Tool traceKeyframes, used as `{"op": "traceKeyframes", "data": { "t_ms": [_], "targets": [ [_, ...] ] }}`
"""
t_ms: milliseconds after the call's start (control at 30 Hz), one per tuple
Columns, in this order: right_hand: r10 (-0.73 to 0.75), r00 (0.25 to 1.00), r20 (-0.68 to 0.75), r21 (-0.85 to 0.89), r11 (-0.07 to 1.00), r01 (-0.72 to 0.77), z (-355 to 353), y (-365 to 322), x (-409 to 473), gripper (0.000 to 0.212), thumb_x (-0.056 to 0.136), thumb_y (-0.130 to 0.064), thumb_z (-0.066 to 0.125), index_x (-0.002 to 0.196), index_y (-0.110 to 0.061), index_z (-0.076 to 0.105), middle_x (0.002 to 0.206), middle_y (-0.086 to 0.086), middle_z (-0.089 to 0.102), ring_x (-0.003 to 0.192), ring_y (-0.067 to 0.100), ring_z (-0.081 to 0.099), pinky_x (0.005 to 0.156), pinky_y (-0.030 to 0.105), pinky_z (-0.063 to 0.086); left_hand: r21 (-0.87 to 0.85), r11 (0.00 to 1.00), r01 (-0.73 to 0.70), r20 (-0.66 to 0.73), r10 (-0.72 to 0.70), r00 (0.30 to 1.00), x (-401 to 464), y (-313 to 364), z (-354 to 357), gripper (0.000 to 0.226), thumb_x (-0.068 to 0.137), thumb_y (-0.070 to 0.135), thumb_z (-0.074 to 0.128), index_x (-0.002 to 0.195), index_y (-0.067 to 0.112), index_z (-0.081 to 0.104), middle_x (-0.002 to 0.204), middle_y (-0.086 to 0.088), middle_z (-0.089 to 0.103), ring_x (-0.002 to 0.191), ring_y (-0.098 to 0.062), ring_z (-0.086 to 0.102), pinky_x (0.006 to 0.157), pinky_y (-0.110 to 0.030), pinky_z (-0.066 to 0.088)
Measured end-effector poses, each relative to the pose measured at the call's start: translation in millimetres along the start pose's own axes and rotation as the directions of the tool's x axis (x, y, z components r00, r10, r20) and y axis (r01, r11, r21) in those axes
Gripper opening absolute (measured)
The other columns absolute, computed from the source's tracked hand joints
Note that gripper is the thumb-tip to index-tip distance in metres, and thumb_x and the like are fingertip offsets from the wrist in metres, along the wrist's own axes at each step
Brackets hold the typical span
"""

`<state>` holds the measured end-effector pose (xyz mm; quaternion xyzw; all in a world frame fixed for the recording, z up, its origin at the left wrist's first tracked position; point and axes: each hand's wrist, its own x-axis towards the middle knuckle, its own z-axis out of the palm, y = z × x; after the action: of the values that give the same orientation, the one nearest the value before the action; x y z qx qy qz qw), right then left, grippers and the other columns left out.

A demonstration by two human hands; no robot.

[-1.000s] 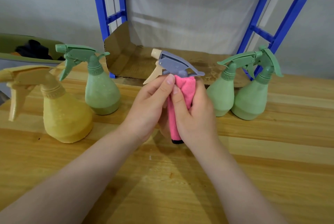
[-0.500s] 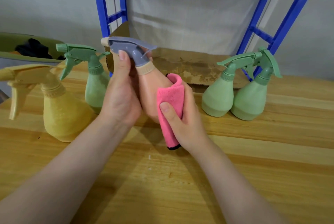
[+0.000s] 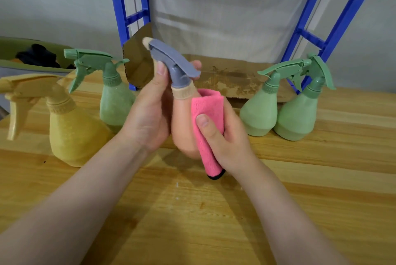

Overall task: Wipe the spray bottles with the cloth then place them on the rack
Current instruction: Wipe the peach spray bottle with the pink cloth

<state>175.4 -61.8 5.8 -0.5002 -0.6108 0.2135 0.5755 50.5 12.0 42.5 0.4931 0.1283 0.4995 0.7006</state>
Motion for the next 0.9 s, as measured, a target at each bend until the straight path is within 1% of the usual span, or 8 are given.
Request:
{"op": "traceKeyframes", "data": {
  "t_ms": [167, 233, 300, 400, 500, 633, 767, 900],
  "targets": [
    [-0.009, 0.998, 0.056, -0.143, 0.990, 0.017, 2, -17, -2, 0.041, 0.085, -0.053, 0.058, 0.122, -0.038, 0.050, 0.102, -0.015, 0.065, 0.091, 0.008, 0.065, 0.077, 0.036, 0.055, 0.143, 0.987, 0.068, 0.122, -0.086, 0.989, -7, -7, 5, 0.043, 0.088, 0.051, 0.043, 0.083, 0.025, 0.078, 0.113, 0.009, 0.072, 0.103, -0.008, 0.065, 0.091, -0.025, 0.054],
    [0.002, 0.999, 0.044, -0.185, 0.983, 0.006, 1, -24, -2, 0.044, 0.085, -0.057, 0.057, 0.123, -0.036, 0.052, 0.102, -0.013, 0.067, 0.092, 0.008, 0.066, 0.078, 0.041, 0.055, 0.141, 0.986, 0.085, 0.124, -0.103, 0.987, -9, -7, 8, 0.045, 0.087, 0.053, 0.043, 0.089, 0.024, 0.077, 0.121, 0.008, 0.070, 0.112, -0.010, 0.064, 0.094, -0.027, 0.053],
    [0.007, 1.000, 0.020, -0.231, 0.973, -0.003, 1, -28, -1, 0.044, 0.087, -0.056, 0.056, 0.122, -0.032, 0.052, 0.099, -0.011, 0.067, 0.088, 0.007, 0.066, 0.076, 0.042, 0.054, 0.164, 0.979, 0.120, 0.105, -0.139, 0.985, -9, -7, 9, 0.052, 0.087, 0.056, 0.041, 0.104, 0.019, 0.075, 0.116, 0.003, 0.071, 0.109, -0.013, 0.066, 0.091, -0.027, 0.054],
    [0.017, 0.998, -0.068, -0.256, 0.966, -0.034, 6, -27, -1, 0.027, 0.090, -0.047, 0.058, 0.114, -0.035, 0.053, 0.092, -0.014, 0.067, 0.086, 0.003, 0.065, 0.075, 0.037, 0.054, 0.260, 0.952, 0.162, 0.102, -0.194, 0.976, -9, -9, 9, 0.059, 0.088, 0.060, 0.040, 0.113, 0.017, 0.072, 0.102, -0.003, 0.073, 0.101, -0.017, 0.068, 0.086, -0.031, 0.053],
    [0.023, 0.985, -0.172, -0.292, 0.953, -0.074, 8, -24, -2, 0.021, 0.092, -0.044, 0.057, 0.110, -0.040, 0.049, 0.090, -0.018, 0.065, 0.085, 0.000, 0.063, 0.073, 0.026, 0.051, 0.306, 0.932, 0.193, 0.070, -0.224, 0.972, -6, -12, 6, 0.051, 0.088, 0.059, 0.041, 0.101, 0.026, 0.077, 0.104, -0.003, 0.075, 0.106, -0.017, 0.068, 0.094, -0.034, 0.048],
    [-0.047, 0.959, -0.280, -0.468, 0.879, -0.093, 5, -21, 0, 0.038, 0.093, -0.053, 0.049, 0.116, -0.022, 0.053, 0.096, -0.011, 0.063, 0.085, 0.010, 0.061, 0.073, 0.035, 0.052, 0.328, 0.942, 0.071, 0.133, -0.121, 0.984, -7, -14, 2, 0.037, 0.100, 0.044, 0.044, 0.115, 0.024, 0.071, 0.113, 0.000, 0.072, 0.109, -0.014, 0.065, 0.094, -0.029, 0.046],
    [-0.163, 0.938, -0.305, -0.593, 0.804, -0.054, 8, -13, -1, 0.044, 0.093, -0.040, 0.059, 0.124, -0.009, 0.054, 0.110, 0.002, 0.065, 0.097, 0.023, 0.062, 0.083, 0.042, 0.051, 0.322, 0.947, -0.020, 0.199, -0.047, 0.979, -13, -23, 6, 0.035, 0.090, 0.016, 0.065, 0.125, 0.015, 0.063, 0.116, 0.001, 0.069, 0.115, -0.017, 0.062, 0.098, -0.031, 0.047],
    [-0.161, 0.952, -0.259, -0.608, 0.794, -0.031, 11, -9, 0, 0.054, 0.091, -0.044, 0.057, 0.132, -0.009, 0.050, 0.116, 0.002, 0.063, 0.103, 0.020, 0.060, 0.088, 0.038, 0.050, 0.202, 0.979, -0.012, 0.139, -0.017, 0.990, -14, -24, 9, 0.040, 0.082, 0.012, 0.069, 0.122, 0.012, 0.065, 0.117, -0.004, 0.069, 0.114, -0.018, 0.063, 0.095, -0.027, 0.049]
  ]
}}
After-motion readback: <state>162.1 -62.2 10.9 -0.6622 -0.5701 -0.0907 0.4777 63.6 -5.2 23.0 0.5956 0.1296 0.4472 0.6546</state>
